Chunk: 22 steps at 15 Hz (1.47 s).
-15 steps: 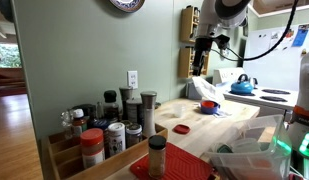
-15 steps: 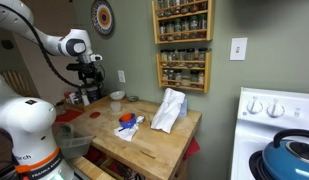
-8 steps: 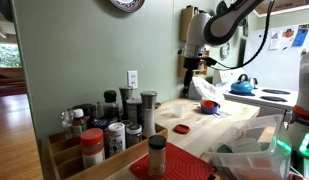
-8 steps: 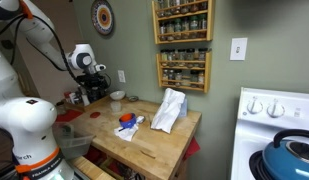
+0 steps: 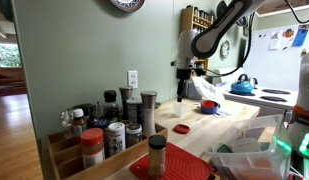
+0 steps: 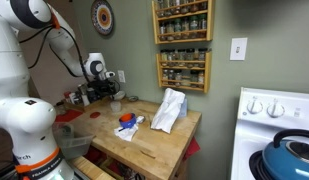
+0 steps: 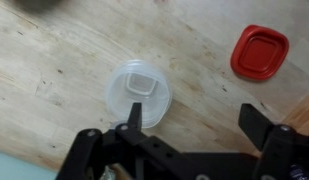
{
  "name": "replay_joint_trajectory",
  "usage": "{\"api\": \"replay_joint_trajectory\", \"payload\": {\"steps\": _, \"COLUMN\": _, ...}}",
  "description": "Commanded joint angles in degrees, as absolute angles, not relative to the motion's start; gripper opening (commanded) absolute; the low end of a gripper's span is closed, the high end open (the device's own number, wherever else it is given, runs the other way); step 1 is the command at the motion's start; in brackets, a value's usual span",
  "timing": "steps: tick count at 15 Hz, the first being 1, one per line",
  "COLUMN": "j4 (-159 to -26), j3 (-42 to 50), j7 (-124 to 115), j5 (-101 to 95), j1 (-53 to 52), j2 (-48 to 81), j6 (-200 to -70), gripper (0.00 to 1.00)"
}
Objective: Remove the small lunchbox from inside the other lunchbox, put the red lid on the lunchbox in front and then put the lunchbox with a lid in the other lunchbox
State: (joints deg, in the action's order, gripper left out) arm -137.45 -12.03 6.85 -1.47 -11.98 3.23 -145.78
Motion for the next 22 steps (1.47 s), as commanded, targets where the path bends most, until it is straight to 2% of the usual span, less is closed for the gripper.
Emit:
{"api": "replay_joint_trajectory", "payload": {"steps": 1, "j4": -134.6, "j3": -11.0, "j7": 5.9, "j5": -4.1, "j1": -11.3, "j2": 7.3, "j6": -146.9, "gripper": 0.7}}
{"api": "replay_joint_trajectory", "payload": {"steps": 7, "j4": -133.5, "j3": -10.3, "j7": 5.9, "j5": -4.2, "j1": -10.9, "j2": 9.4, "j6": -146.8, "gripper": 0.21}}
{"api": "replay_joint_trajectory", "payload": {"steps": 10, "j4": -133.1, "j3": -10.2, "j7": 6.3, "j5": -3.9, "j1": -10.9, "j2": 10.1, "j6": -146.7, "gripper": 0.01}}
{"api": "replay_joint_trajectory", "payload": {"steps": 18, "j4": -133.4, "j3": -11.0, "j7": 9.5, "j5": -0.8, "j1": -10.1, "j2": 7.1, "j6": -146.4, "gripper": 0.0}}
{"api": "replay_joint_trajectory", "payload": {"steps": 19, "j4": -133.8, "j3": -8.0, "j7": 0.8, "j5": -13.2, "j1": -12.3, "j2": 5.2, "j6": -144.8, "gripper": 0.0}}
{"api": "replay_joint_trajectory", "payload": {"steps": 21, "j4": -133.8, "j3": -10.8, "j7": 9.0, "j5": -4.8, "j1": -10.6, "j2": 4.2, "j6": -145.9, "gripper": 0.0}}
{"api": "replay_joint_trajectory", "payload": {"steps": 22, "j4": -133.8, "j3": -8.5, "j7": -0.1, "j5": -15.0, "j1": -11.8, "j2": 3.2, "j6": -144.3, "gripper": 0.0}}
